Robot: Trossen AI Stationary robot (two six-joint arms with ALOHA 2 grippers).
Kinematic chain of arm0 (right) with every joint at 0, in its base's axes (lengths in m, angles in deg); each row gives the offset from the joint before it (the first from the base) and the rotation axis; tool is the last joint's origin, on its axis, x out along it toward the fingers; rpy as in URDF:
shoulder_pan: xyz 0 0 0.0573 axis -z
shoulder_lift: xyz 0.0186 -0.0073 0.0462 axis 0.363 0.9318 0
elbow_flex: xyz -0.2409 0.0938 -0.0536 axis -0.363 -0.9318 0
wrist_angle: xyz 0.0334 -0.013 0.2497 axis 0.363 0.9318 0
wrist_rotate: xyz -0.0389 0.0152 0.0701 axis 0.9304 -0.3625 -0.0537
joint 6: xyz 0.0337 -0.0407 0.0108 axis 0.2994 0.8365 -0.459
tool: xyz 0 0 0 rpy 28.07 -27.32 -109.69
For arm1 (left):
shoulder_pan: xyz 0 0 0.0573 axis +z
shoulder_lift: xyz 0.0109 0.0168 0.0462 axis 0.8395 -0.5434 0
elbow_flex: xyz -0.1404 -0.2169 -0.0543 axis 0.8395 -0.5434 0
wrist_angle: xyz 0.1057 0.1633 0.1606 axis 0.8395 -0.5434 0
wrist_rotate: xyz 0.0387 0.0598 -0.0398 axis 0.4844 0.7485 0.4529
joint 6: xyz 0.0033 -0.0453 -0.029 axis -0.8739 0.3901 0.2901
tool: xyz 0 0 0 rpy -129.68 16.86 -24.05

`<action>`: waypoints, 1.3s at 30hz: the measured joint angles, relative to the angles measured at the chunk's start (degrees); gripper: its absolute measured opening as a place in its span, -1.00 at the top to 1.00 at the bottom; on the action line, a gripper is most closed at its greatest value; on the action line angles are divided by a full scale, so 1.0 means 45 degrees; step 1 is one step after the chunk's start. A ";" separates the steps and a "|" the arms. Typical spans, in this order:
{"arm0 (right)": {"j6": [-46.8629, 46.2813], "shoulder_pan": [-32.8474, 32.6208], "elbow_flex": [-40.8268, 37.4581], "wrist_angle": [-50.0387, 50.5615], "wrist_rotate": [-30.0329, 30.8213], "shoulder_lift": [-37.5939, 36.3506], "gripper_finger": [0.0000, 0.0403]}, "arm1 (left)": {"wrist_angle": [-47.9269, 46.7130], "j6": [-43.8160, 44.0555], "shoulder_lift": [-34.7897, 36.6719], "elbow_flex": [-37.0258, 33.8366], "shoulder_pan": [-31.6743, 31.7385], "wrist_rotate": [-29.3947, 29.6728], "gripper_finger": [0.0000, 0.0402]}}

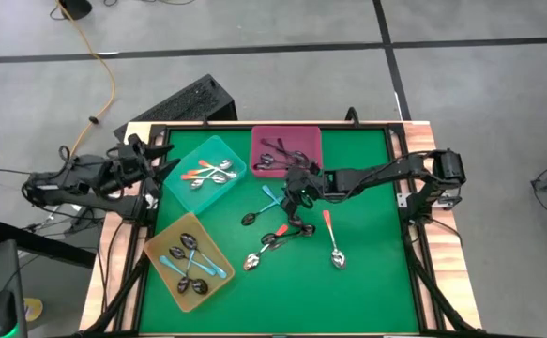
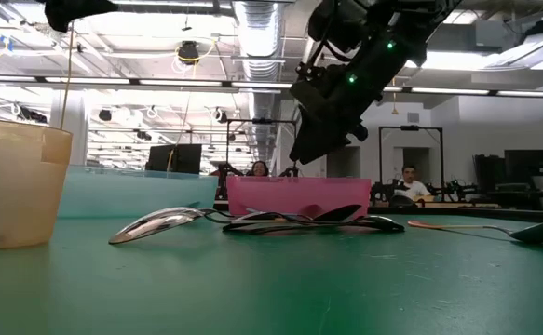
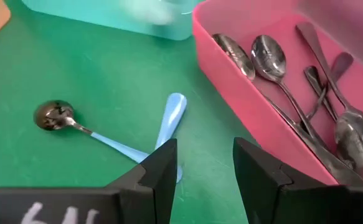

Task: Sort silverware by color (type)
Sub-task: Put the orange spoon into the blue bin

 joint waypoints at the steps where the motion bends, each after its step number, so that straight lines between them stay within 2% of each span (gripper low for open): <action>1: 0.0009 -0.0012 -0.0029 0.0005 0.0002 -0.0001 0.19 | -0.0099 -0.0172 0.0000 0.0000 0.0000 -0.0253 -0.09; 4: 0.0135 -0.0103 -0.0131 -0.0378 0.0134 0.0480 0.19 | -0.0159 -0.0925 -0.0005 -0.0005 0.0000 -0.0468 -0.09; 8: -0.0343 -0.0115 0.0005 -0.0201 -0.0736 0.1034 0.19 | 0.1366 -0.0955 -0.0016 0.0000 0.0005 0.0490 -0.09; 13: -0.1587 -0.0303 -0.0044 0.0732 -0.0919 0.1364 0.19 | 0.0806 -0.0762 0.0013 -0.0005 -0.0015 -0.0672 -0.09; 15: -0.2210 -0.0340 -0.0005 0.1605 -0.0821 0.1189 0.19 | 0.0576 -0.0772 -0.0103 0.0005 -0.0014 -0.0810 -0.09; 21: -0.5549 -0.0585 0.0928 0.5714 -0.1246 0.0721 0.21 | 0.0429 -0.0162 -0.0323 -0.0010 -0.0007 0.0003 -0.09; 27: -0.7695 -0.1116 0.1054 0.7748 -0.1509 0.0706 0.25 | 0.0290 -0.0695 -0.0278 -0.0010 -0.0010 -0.0617 -0.09; 30: -0.8988 -0.1406 0.1049 0.8426 -0.1723 0.0706 0.28 | 0.0982 -0.1056 -0.0272 -0.0010 -0.0008 -0.0223 -0.09; 33: -0.9207 -0.1708 0.1049 0.8430 -0.1968 0.0706 0.29 | 0.1444 -0.0612 -0.0260 0.0005 0.0000 -0.0321 -0.09; 37: -0.8477 -0.1998 0.1054 0.9091 -0.2665 0.0706 0.29 | 0.0431 -0.0594 -0.0197 0.0005 -0.0003 -0.1077 -0.09; 39: -0.8714 -0.2170 0.1054 0.9735 -0.3087 0.0706 0.29 | 0.0215 -0.0754 -0.0209 0.0000 0.0000 -0.0856 -0.09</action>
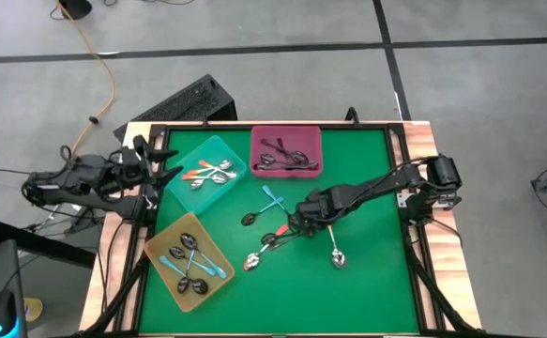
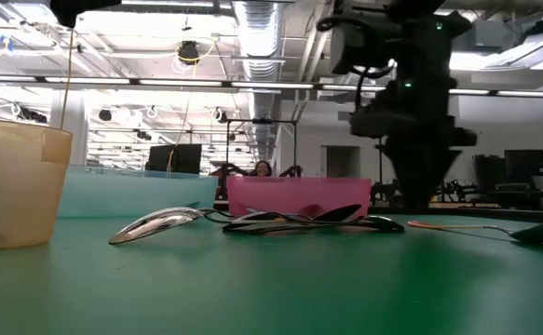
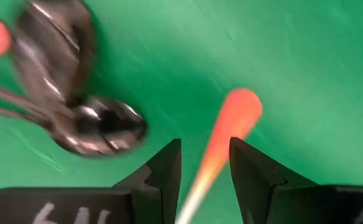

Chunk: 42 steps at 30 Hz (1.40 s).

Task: Sort silverware by color (type)
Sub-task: Put the orange spoon into the blue bin

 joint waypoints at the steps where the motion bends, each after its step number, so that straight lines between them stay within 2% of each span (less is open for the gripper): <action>1: -0.0239 -0.0107 0.0000 0.0284 -0.0031 0.0000 0.29 | 0.0100 -0.0033 0.0000 0.0000 0.0000 0.0251 -0.09; 5: -0.1014 -0.0533 0.0000 0.0930 -0.0065 -0.0607 0.30 | 0.0743 0.0166 0.0010 0.0000 0.0000 0.0953 -0.09; 11: -0.1121 -0.0983 -0.0005 0.1951 0.0297 -0.1458 0.31 | 0.0337 0.0103 -0.0067 0.0000 0.0000 0.0674 -0.09; 14: -0.0653 -0.1393 -0.0005 0.2075 -0.0364 -0.1495 0.28 | 0.0842 0.0258 -0.0126 0.0000 0.0000 0.0654 -0.09; 19: -0.0634 -0.1866 -0.0005 0.2010 -0.1066 -0.1486 0.08 | 0.0416 0.0827 -0.0049 0.0000 0.0000 -0.0028 -0.09; 23: -0.1043 -0.1881 -0.0010 0.1762 -0.1070 -0.1486 -0.14 | 0.0623 0.0416 -0.0112 0.0003 0.0000 0.0443 -0.09; 26: -0.2162 -0.1881 -0.0013 0.1166 -0.1039 -0.1486 -0.23 | 0.1192 0.0594 -0.0223 0.0005 0.0000 0.0527 -0.09; 30: -0.2705 -0.1952 -0.0021 0.0780 -0.0980 -0.1287 -0.23 | 0.0397 0.1128 -0.0214 0.0002 0.0000 -0.0601 -0.09; 36: -0.3766 -0.1924 -0.0422 0.0594 -0.0832 -0.1302 -0.22 | 0.0288 0.1204 -0.0321 0.0000 0.0002 0.0005 -0.09; 42: -0.3764 -0.1843 -0.0942 -0.0891 -0.0872 -0.1306 -0.21 | -0.0148 0.1259 -0.0321 0.0000 -0.0005 -0.0727 -0.09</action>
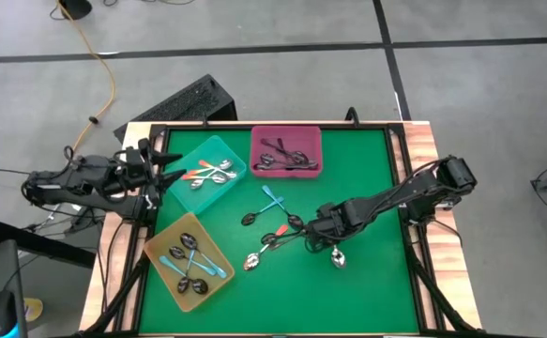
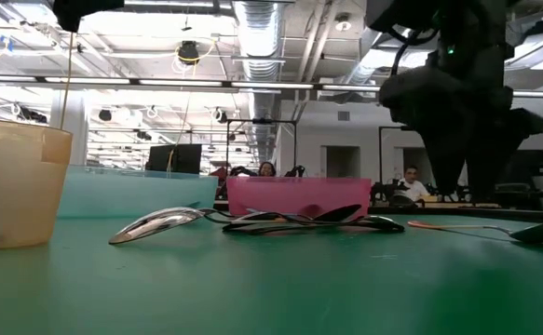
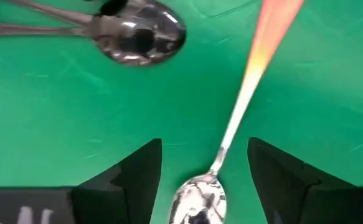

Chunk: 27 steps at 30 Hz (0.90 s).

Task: Sort silverware by color (type)
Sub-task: Put the orange spoon into the blue bin

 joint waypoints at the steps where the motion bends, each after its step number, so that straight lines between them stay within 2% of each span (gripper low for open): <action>1: 0.0000 0.0035 -0.0089 -0.0001 0.0150 0.0000 -0.21 | -0.0027 0.0000 0.0000 0.0000 0.0005 0.0028 -0.09; 8: 0.0024 0.0326 -0.0990 -0.0817 0.0215 0.0000 -0.21 | -0.0012 0.0019 0.0005 0.0000 0.0005 0.0068 -0.09; 16: 0.0375 0.0323 -0.0996 -0.0989 0.0209 0.0427 -0.21 | -0.0003 -0.0379 0.0000 0.0000 0.0005 0.0108 -0.09; 23: 0.1306 0.0433 -0.0977 -0.1205 -0.0445 0.0957 -0.21 | 0.0087 0.0048 0.0005 0.0000 0.0002 0.0204 -0.09; 27: 0.1079 0.0536 -0.0991 -0.0783 -0.0478 0.0798 -0.12 | 0.0449 -0.0126 0.0005 0.0000 0.0004 0.0389 -0.09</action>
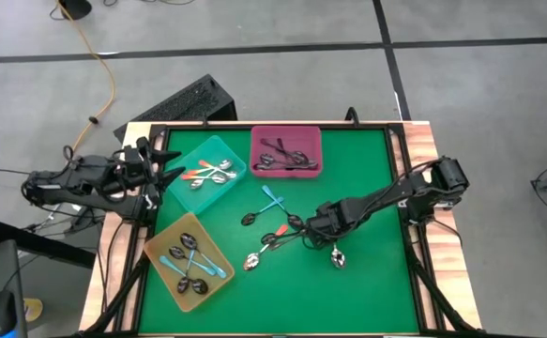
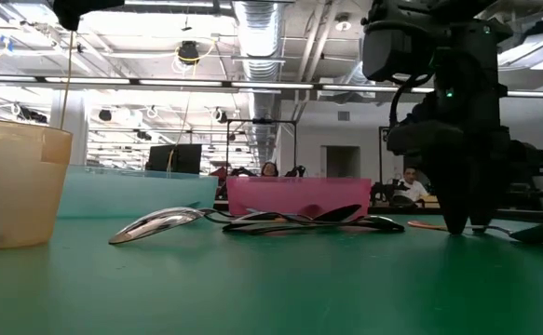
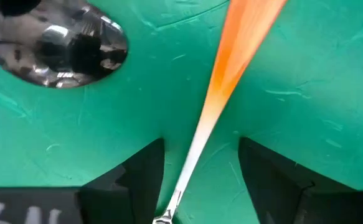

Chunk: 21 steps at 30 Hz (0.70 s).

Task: Sort silverware by color (type)
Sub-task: Put the orange spoon into the blue bin

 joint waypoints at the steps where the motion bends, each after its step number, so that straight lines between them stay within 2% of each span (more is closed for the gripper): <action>1: -0.0008 0.0031 0.0000 0.0150 -0.0005 -0.0001 -0.07 | -0.0005 0.0009 0.0000 0.0000 0.0001 0.0004 -0.09; 14: 0.0074 -0.0041 0.0023 0.0506 0.0188 0.0154 0.79 | -0.0006 0.0388 0.0000 0.0000 -0.0004 0.1191 -0.09; 17: 0.0083 -0.0049 0.0029 0.0451 0.0197 0.0147 0.93 | -0.0007 0.0556 0.0000 0.0000 0.0001 0.1318 -0.09; 21: 0.0295 -0.0030 0.0091 0.0500 0.0183 0.0130 0.96 | -0.0010 0.0597 0.0000 0.0000 -0.0004 0.1168 -0.09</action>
